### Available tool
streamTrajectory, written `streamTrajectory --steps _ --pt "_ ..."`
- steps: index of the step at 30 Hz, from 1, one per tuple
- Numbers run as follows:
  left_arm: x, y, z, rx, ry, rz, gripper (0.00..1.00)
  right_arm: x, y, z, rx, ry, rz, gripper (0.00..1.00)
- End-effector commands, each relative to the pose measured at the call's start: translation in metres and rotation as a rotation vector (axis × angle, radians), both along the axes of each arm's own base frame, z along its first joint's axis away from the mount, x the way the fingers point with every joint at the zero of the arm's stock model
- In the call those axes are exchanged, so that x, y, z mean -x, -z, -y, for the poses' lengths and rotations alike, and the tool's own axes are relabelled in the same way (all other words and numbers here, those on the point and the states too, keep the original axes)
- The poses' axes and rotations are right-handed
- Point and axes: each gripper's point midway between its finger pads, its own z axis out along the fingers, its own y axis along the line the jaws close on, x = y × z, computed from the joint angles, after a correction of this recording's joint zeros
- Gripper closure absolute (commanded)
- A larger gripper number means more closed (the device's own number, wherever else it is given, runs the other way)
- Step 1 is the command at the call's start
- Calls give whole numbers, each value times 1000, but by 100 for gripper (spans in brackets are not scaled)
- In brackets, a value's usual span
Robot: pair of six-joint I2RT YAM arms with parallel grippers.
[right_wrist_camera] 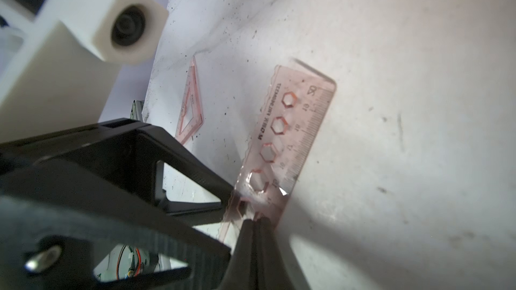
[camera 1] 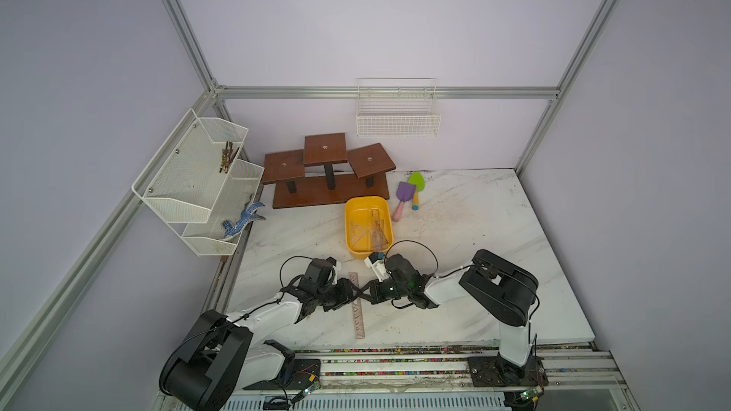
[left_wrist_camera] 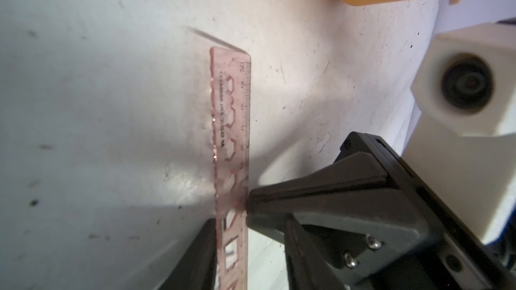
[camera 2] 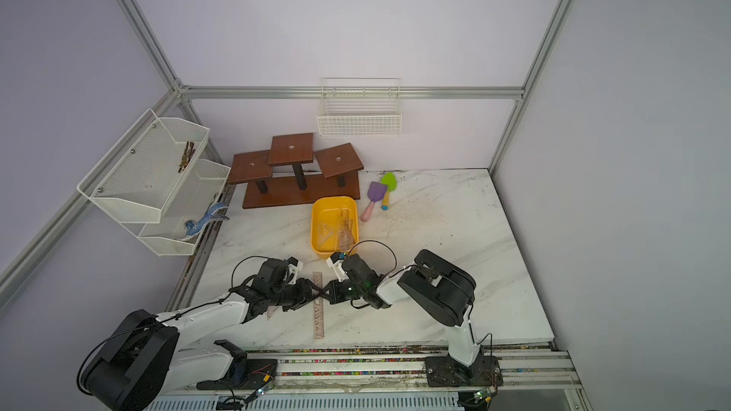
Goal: Put the scattered rulers into the storage box
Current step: Pick up the ruler from the center of the board.
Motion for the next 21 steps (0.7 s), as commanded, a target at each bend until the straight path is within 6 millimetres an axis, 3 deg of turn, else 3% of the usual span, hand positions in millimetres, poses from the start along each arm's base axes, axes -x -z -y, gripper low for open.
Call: streamTrajectory --steps 1,7,12,16,21 --pt "15 21 -7 -49 -1 -62 61 12 39 21 118 12 -61 96" --pt "17 21 -8 -53 7 -57 79 13 35 22 111 11 -54 96" --pt "19 19 -6 -49 34 -50 87 11 24 27 87 15 -28 97" --pt "26 14 -3 -28 62 -46 100 7 3 34 53 25 13 97" --pt "30 -16 -3 -13 97 10 100 10 -49 40 -47 -26 91 96"
